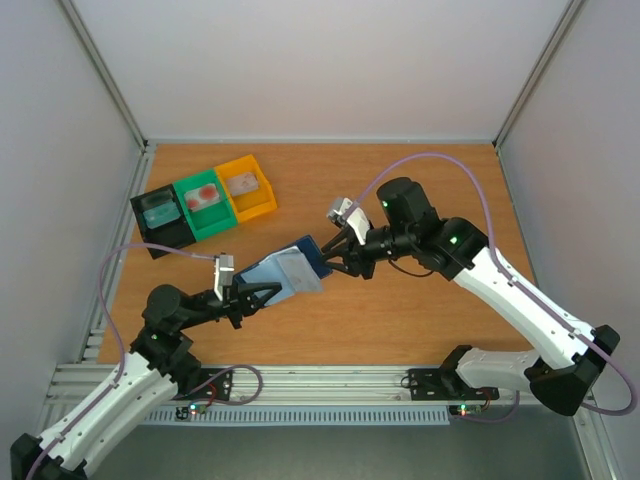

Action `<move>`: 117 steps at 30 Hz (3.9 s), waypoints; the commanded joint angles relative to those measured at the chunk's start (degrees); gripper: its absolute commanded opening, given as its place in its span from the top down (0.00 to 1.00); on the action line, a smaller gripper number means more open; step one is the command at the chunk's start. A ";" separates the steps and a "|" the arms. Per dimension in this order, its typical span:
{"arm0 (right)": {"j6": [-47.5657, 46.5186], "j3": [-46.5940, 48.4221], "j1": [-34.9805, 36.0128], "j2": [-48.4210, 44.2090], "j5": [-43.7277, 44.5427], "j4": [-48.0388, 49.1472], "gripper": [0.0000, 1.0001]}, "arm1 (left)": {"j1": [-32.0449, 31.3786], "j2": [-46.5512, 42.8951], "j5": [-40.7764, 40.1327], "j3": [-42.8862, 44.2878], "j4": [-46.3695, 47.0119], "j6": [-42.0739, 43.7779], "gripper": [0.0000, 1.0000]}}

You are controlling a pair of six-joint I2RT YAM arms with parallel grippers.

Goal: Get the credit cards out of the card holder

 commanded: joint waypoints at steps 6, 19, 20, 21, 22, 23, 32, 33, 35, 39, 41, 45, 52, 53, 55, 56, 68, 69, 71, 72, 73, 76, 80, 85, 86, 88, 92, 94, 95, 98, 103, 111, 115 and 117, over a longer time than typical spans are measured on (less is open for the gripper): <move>-2.10 3.93 -0.19 2.09 -7.02 -3.61 0.50 | -0.02 -0.92 -0.49 -0.31 3.81 1.63 1.00; -3.92 7.46 -0.16 3.97 -13.01 -7.92 0.25 | -0.74 -1.32 -1.03 -0.37 3.09 2.05 1.00; -3.16 7.22 -0.20 4.30 -13.12 -6.79 0.25 | -0.76 -1.36 -1.03 -0.37 3.04 2.10 1.00; -2.58 6.87 -0.17 4.33 -13.14 -5.78 0.27 | -0.82 -1.44 -1.05 -0.40 2.98 2.12 1.00; -2.19 6.41 -0.22 4.17 -13.14 -4.68 0.30 | -0.82 -1.59 -1.12 -0.40 2.92 2.16 1.00; -1.82 5.94 -0.21 3.96 -13.06 -3.66 0.32 | -0.84 -1.69 -1.19 -0.36 2.79 2.24 1.00; 4.63 4.67 1.94 0.59 0.31 0.30 0.27 | -1.02 -2.11 -2.24 -0.31 1.93 2.40 1.00; 5.74 4.06 1.95 -1.73 3.69 1.42 0.27 | -1.10 -2.27 -2.59 -0.31 1.61 2.55 1.00; 7.08 3.40 1.95 -5.43 9.11 2.28 0.28 | -1.24 -2.51 -3.74 -0.18 0.57 3.10 1.00; 9.35 3.83 2.81 -9.79 8.50 3.01 0.37 | -1.37 -2.78 -7.30 0.17 -2.14 4.62 1.00; 9.63 4.74 5.20 -8.86 5.48 2.55 0.39 | -1.46 -2.66 -8.02 0.20 -2.53 5.03 1.00; 5.61 10.41 16.74 -1.21 2.03 -2.38 0.40 | -1.46 -2.26 -8.39 0.22 -2.75 4.97 1.00; 4.89 13.86 22.97 9.99 1.44 0.68 0.43 | -1.54 -1.97 -8.19 0.22 -2.39 4.56 1.00; 5.11 13.62 22.77 10.52 4.03 0.62 0.45 | -1.61 -2.15 -7.89 0.14 -2.22 4.47 1.00; 6.59 13.22 21.98 11.96 7.90 0.95 0.47 | -1.58 -2.30 -7.08 0.06 -1.99 4.32 1.00; 7.52 13.00 21.32 12.69 9.07 1.10 0.47 | -1.62 -2.30 -6.64 0.12 -1.78 4.21 1.00; 10.64 3.42 12.47 5.78 10.37 2.93 0.48 | -1.76 -3.26 -3.39 -0.22 0.99 2.79 1.00; 10.36 3.80 12.47 5.81 10.62 2.59 0.47 | -1.94 -3.16 -3.18 -0.22 1.07 2.78 1.00; 10.05 3.96 12.43 5.86 10.09 2.86 0.47 | -2.07 -3.12 -3.06 -0.22 1.18 2.77 1.00; 9.93 3.96 12.43 6.05 9.23 3.37 0.48 | -2.08 -3.03 -2.90 -0.30 1.18 2.77 1.00; 9.76 3.96 12.42 6.35 7.85 3.97 0.50 | -2.10 -2.98 -2.76 -0.31 1.42 2.77 1.00; 8.90 4.51 12.49 8.01 4.16 5.02 0.57 | -2.28 -2.93 -2.37 -0.31 1.57 2.77 1.00; 7.38 3.78 12.41 8.36 -0.71 7.35 0.68 | -2.41 -3.10 -2.32 -0.40 1.70 2.85 1.00; 7.81 3.70 12.49 9.20 -8.59 8.94 0.81 | -2.51 -3.04 -2.32 -0.40 1.59 3.04 1.00; 7.79 3.66 12.43 9.20 -9.06 8.82 0.85 | -2.58 -3.01 -2.34 -0.40 1.64 3.04 1.00; 7.66 3.24 12.45 9.09 -9.65 8.90 0.93 | -2.60 -3.01 -2.35 -0.40 1.49 3.02 1.00; 7.15 2.23 12.41 7.85 -9.33 8.85 0.99 | -2.68 -3.15 -2.35 -0.40 1.42 3.04 1.00; 6.81 1.30 12.02 6.83 -7.91 8.77 0.99 | -2.75 -3.22 -2.30 -0.40 1.44 3.04 1.00; 6.90 0.75 11.08 6.32 -7.79 8.77 0.99 | -2.78 -3.29 -2.24 -0.40 1.47 3.04 1.00; 7.55 -0.84 8.40 4.47 -7.76 8.77 0.99 | -2.83 -3.35 -2.01 -0.40 1.42 3.04 1.00; 7.08 -1.52 6.27 1.74 -5.83 7.42 0.99 | -2.87 -3.31 -1.93 -0.40 1.53 3.04 1.00; 5.92 -0.98 5.62 1.11 -4.49 5.19 0.99 | -2.96 -3.08 -2.00 -0.40 1.46 3.04 1.00; 7.57 -0.09 5.62 4.10 -8.37 5.78 0.97 | -3.00 -2.86 -2.09 -0.40 1.57 3.04 1.00; 8.10 0.13 5.65 5.27 -9.52 6.48 0.92 | -3.04 -2.81 -2.08 -0.40 1.50 3.04 1.00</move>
